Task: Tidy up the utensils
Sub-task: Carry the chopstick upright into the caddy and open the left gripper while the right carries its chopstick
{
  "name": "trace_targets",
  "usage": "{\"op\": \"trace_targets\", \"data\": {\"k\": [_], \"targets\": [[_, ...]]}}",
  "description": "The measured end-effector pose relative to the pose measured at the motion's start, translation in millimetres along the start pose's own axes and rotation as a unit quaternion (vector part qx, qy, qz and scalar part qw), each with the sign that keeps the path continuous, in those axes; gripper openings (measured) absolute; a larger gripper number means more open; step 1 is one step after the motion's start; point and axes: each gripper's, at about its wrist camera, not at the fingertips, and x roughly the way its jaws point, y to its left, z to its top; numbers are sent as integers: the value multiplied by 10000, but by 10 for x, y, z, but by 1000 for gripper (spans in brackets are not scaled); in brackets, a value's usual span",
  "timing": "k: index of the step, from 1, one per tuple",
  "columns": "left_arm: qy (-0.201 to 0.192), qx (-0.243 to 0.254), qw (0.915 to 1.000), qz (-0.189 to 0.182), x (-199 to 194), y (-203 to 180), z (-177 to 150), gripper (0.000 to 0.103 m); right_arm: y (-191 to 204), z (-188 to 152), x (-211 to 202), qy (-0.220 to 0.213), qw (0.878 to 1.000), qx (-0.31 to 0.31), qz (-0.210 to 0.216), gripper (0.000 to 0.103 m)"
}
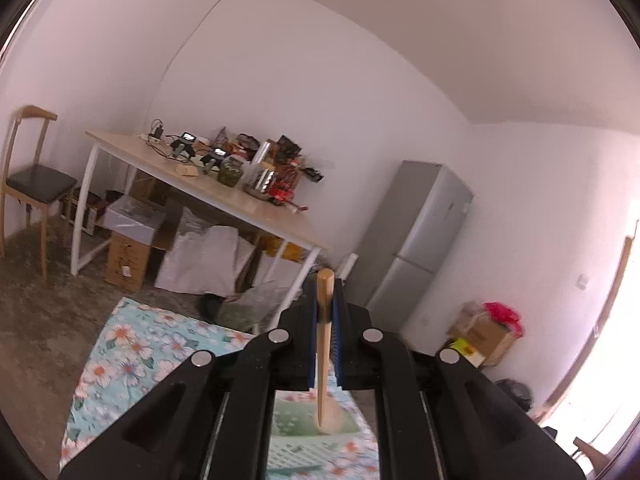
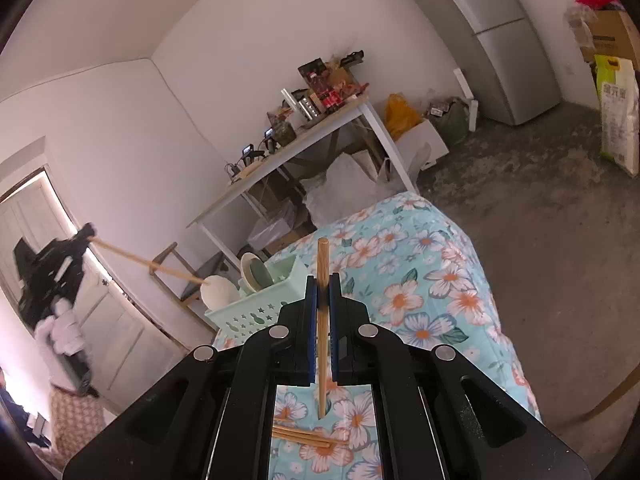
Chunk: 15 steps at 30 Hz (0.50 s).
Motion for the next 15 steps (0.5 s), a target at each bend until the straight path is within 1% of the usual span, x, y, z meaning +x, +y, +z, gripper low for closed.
{"op": "trace_targets", "data": {"k": [5,10,13,14,15], "targets": [[180,285,9988,344,424,11,-202,6,-9,-5,34,12,10000,-31,19,4],[549,514,9953,611,756,65,-510,6,29,0,93,80,9999,-138,64,4],[881,338,9939,575,866,139,-685,6,81,14,107,96,9995,-295,48,4],[951,271,9936,551,881,165,-720,9,106,20,103,84,9993,-354,40,4],[1029,154,9932,518,878,204,-768,15,130,29,94,71,9991,-412,42,4]]}}
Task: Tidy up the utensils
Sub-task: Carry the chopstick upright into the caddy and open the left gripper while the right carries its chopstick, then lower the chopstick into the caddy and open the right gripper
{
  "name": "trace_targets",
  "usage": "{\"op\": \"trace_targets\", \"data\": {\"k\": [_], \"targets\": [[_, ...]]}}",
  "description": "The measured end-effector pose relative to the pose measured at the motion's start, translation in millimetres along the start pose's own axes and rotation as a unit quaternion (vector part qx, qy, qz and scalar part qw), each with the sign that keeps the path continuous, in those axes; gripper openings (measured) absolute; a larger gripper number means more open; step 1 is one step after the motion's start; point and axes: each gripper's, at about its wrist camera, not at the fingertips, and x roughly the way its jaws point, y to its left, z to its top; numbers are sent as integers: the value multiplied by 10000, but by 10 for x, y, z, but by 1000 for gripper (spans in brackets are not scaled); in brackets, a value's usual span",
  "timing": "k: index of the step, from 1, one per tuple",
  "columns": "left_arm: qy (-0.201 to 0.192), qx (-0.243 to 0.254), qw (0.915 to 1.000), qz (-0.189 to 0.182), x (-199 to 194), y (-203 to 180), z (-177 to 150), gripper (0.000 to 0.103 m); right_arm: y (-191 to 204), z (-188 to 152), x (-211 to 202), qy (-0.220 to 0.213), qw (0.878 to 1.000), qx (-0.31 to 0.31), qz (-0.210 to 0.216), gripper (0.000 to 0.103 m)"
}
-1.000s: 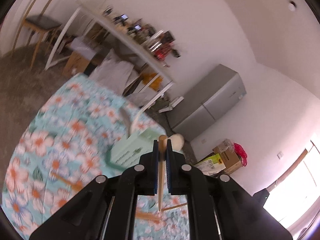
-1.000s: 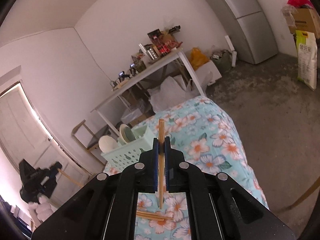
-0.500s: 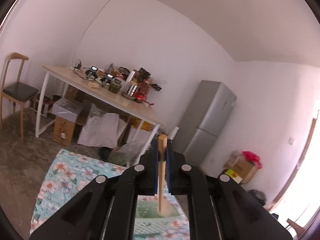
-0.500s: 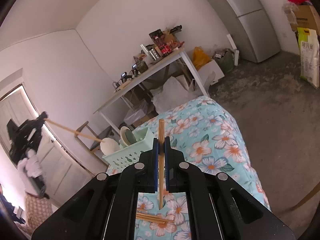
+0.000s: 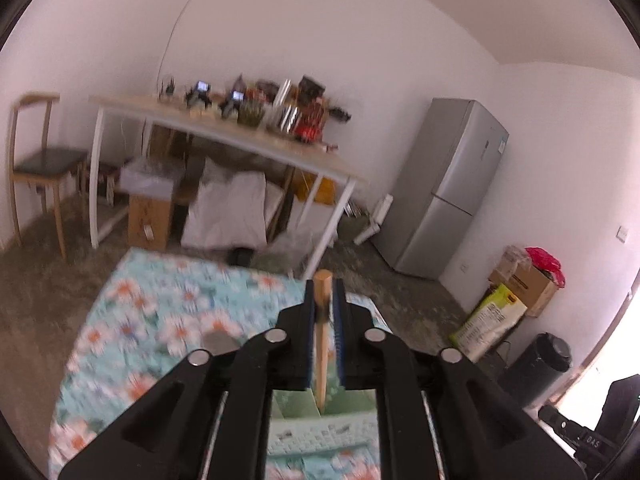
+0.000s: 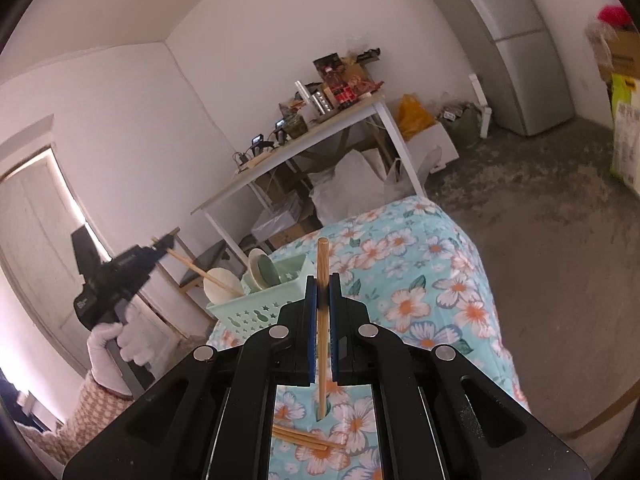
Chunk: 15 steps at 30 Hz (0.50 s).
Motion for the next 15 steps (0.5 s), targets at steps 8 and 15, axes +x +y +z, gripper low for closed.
{"op": "trace_targets", "data": {"k": [8,15], "targets": [[-206,-340,9992,-9,-295,93,-109,55,434,239,-98,-386,9959,-800,166,4],[-447,-384,9982,134,-792,224,-279,66,945,626,-124,-998,9814,-1525,596,4]]}}
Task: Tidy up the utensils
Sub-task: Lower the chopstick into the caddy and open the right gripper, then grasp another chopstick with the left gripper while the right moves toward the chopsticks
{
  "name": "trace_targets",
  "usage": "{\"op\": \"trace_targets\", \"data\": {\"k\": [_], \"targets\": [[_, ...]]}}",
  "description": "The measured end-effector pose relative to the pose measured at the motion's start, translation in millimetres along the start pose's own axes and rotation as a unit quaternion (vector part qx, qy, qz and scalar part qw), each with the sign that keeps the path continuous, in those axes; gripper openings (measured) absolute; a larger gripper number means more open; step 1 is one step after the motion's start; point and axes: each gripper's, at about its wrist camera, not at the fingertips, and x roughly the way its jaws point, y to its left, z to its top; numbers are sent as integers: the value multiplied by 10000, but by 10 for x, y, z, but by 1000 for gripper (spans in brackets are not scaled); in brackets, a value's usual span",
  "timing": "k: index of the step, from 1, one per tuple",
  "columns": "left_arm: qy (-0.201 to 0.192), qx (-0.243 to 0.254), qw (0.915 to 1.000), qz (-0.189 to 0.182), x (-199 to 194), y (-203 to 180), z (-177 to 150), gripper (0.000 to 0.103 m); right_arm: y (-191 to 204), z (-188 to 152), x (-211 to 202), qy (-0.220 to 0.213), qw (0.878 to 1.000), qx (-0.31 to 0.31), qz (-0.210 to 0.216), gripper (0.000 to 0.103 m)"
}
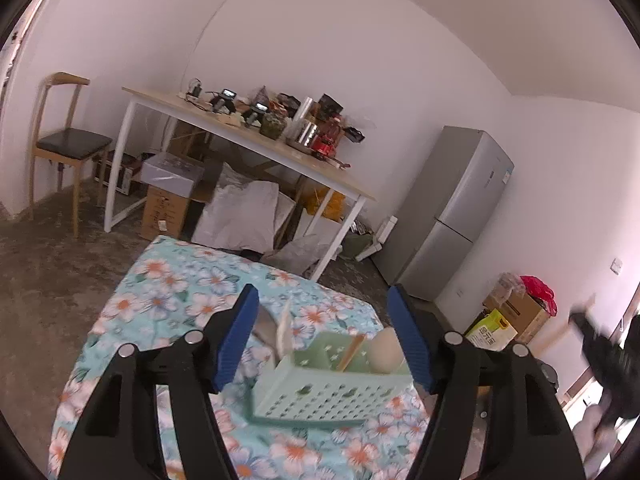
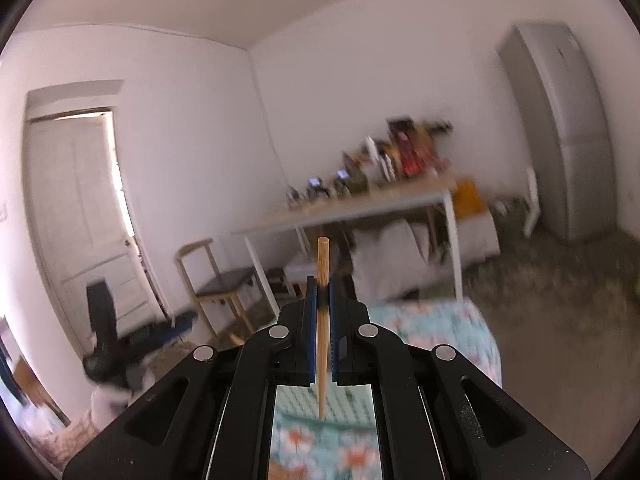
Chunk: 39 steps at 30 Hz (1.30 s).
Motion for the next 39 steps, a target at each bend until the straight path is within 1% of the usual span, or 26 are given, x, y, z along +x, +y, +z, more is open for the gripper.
{"op": "trace_targets", "data": {"k": [3,5,7,9,12,14,18,21,23,24,26,32,35,37,39], "targets": [[3,88,9998,185,-168,82,-154,68,91,199,145,-157,9996,-162,177,4],[89,148,9994,306,-226,144,-279,70,123,297,281,-225,9991,-229,287,4],[273,245,9983,462,-261,211,-458,71,158,347,463,-200,9987,-279,375,4],[437,315,9965,633,-287,277,-634,72,180,340,650,-132,9985,-383,368,4],[530,408,9931,963,-339,371,-873,74,164,225,1025,116,9983,-514,262,4],[670,422,9905,1121,-351,431,-1029,77,165,132,1200,266,9980,-559,159,4],[924,232,9885,1171,-369,567,-1230,79,77,-105,1540,548,9973,-482,102,4],[956,303,9875,1213,-385,548,-1301,80,102,-250,1703,848,9949,-547,45,5],[917,403,9873,1231,-392,492,-1288,81,124,-322,1705,954,9934,-634,3,12],[872,481,9872,1247,-401,465,-1281,83,136,-329,1689,968,9932,-645,-16,22],[841,535,9872,1243,-398,431,-1278,85,119,-314,1586,924,9939,-596,-2,29],[874,591,9871,1207,-372,383,-1286,87,7,-172,1086,607,9973,-422,-15,35],[859,661,9870,1189,-376,339,-1296,89,-83,-143,784,483,9982,-347,-63,41],[854,708,9871,1152,-372,299,-1302,90,-137,-163,645,506,9982,-298,-95,45],[882,742,9872,1099,-360,261,-1316,90,-176,-253,521,650,9975,-246,-114,55]]}}
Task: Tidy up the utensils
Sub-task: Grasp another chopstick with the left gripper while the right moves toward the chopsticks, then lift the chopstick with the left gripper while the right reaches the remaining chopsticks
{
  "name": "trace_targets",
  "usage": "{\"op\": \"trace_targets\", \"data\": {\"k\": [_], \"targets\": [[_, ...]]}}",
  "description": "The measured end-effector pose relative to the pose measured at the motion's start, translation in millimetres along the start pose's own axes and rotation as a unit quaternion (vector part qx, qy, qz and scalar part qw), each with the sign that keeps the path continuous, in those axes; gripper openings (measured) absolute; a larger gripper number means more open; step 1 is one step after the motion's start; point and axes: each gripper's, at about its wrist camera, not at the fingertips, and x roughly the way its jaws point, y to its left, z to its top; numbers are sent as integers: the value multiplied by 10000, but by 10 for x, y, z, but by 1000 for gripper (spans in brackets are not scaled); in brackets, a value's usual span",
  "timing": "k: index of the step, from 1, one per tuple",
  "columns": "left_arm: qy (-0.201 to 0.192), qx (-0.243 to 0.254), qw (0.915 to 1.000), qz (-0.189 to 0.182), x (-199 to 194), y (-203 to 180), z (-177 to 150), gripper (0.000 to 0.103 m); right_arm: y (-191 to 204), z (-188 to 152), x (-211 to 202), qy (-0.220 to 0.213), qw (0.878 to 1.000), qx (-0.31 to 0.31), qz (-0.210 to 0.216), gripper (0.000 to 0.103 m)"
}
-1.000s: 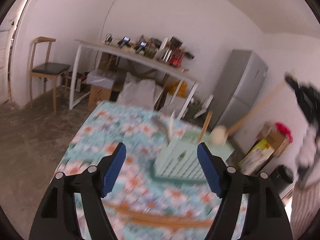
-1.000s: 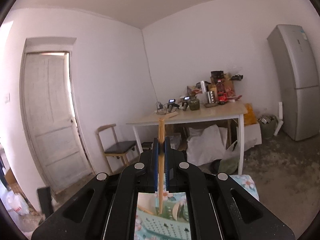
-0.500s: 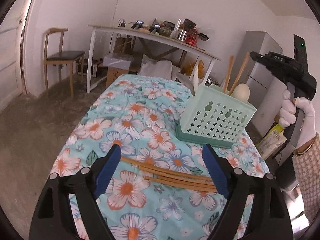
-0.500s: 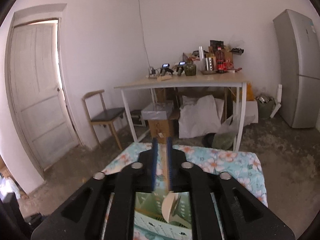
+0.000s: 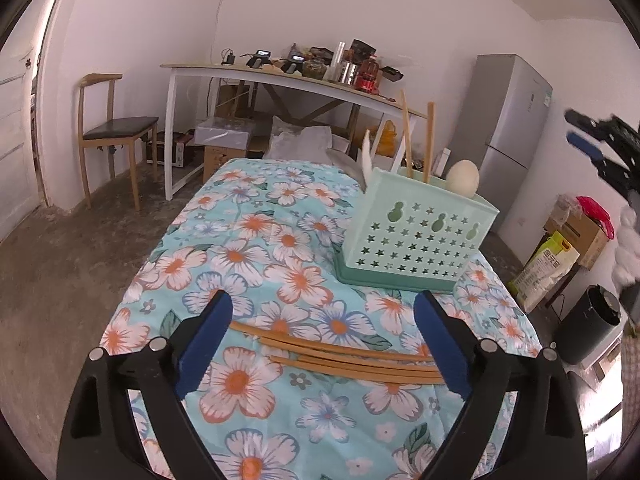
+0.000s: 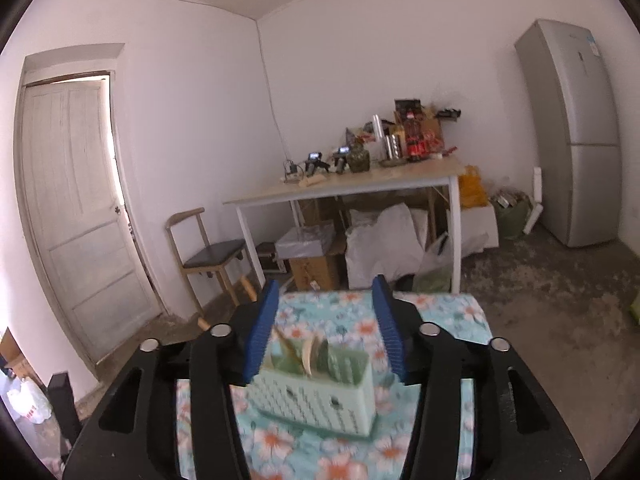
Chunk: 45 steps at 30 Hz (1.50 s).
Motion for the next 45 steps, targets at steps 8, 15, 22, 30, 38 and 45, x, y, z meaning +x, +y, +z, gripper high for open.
{"op": "trace_targets", "data": {"k": [8,15,22,30,38,45], "targets": [[233,276,9993,2,103,-131,-89,90,4,-797,78,1269,9916,231,109,79],[566,-332,9977,153,298,167,-29,84,-192,-1594,375,2451,9618,1218,-84,79],[1151,-2147,9699,-2,638,827,-17,55,-479,-1906,464,3030,9363,1756,-255,79],[1446,-3670,9183,-349,845,1277,-218,36,-616,-1975,499,3150,9289,1941,-186,79],[1560,-4205,8922,-532,982,1333,-260,31,-638,-2005,547,3158,9283,1957,-146,79],[1557,-4199,8936,-300,1038,1262,-230,27,-643,-2021,554,3137,9293,1946,-118,79]]}}
